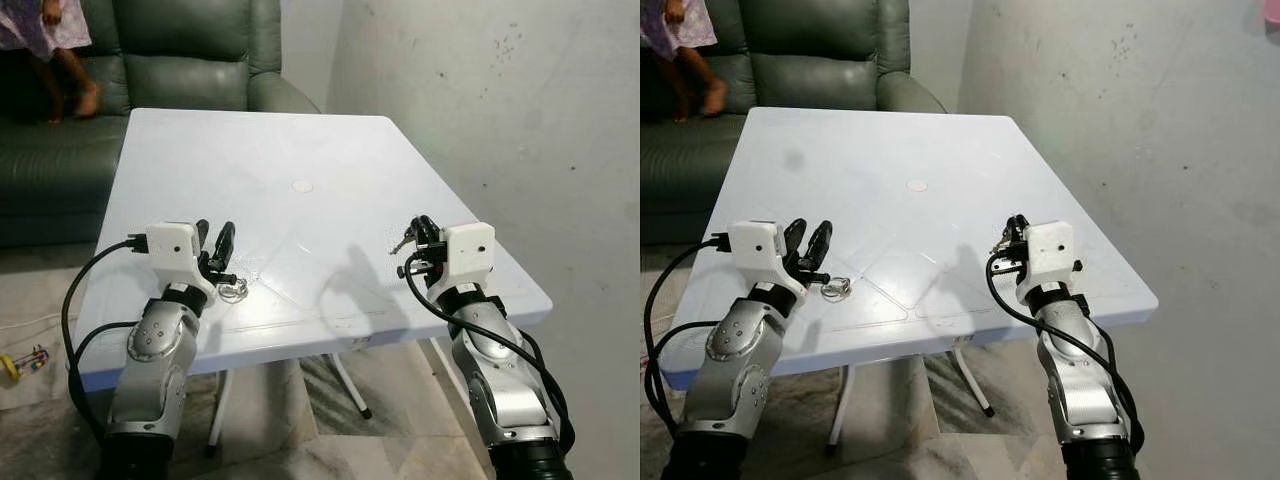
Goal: Hang keys on a hook
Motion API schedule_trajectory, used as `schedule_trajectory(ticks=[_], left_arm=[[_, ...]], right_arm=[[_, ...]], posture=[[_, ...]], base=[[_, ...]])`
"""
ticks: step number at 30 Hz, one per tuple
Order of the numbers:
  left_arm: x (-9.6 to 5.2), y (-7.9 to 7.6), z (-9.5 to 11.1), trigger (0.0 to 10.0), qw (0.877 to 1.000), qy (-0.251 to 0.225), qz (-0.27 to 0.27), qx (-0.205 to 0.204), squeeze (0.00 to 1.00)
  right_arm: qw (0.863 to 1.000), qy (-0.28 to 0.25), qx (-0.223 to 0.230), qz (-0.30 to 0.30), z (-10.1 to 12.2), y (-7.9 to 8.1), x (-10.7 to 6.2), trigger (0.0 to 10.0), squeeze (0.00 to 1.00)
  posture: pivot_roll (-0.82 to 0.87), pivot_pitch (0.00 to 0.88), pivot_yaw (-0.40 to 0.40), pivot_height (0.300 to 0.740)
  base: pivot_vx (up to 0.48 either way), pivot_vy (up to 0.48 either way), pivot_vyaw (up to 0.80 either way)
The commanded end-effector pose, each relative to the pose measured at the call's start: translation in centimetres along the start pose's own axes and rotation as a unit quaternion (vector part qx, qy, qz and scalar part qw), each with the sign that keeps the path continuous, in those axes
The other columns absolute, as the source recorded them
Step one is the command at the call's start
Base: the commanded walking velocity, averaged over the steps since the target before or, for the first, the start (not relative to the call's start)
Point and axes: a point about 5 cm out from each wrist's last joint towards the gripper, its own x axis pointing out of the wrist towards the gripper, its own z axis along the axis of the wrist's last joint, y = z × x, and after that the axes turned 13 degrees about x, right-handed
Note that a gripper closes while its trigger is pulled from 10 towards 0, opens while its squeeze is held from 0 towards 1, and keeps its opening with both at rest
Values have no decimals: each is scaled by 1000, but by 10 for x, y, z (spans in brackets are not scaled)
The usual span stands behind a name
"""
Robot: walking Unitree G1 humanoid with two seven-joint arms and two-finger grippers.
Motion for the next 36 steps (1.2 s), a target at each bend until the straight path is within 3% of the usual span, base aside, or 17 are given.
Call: schedule_trajectory(ticks=[1,12,18,20,25,36], left_arm=[[1,-4,-2,10000,1000,4,-3,-7,0],[1,-6,-3,10000,1000,5,-14,8,0],[1,-6,-5,10000,1000,13,-8,10,0],[2,-2,-5,10000,1000,13,20,-7,0],[2,0,-9,10000,999,31,38,10,0],[2,-4,-12,10000,998,43,37,-2,0]], right_arm=[[1000,1,-3,-5,0,-4,-1,10000,0],[1000,4,-2,-6,-1,-3,-2,10000,0],[1000,5,-2,-4,-2,-3,-2,10000,0],[1000,7,-4,-3,-2,-3,-2,10000,0],[1000,9,-5,-3,-3,-4,-4,10000,0],[1000,11,-4,-2,-3,-3,-5,10000,0]], posture=[[162,0,-120,740],[163,0,-121,740],[162,0,-124,740],[161,0,-126,740],[162,0,-127,740],[166,0,-130,740]], base=[[0,0,-750],[0,0,-750],[0,-421,-750],[0,-221,-750],[0,0,-750],[0,0,-751]])
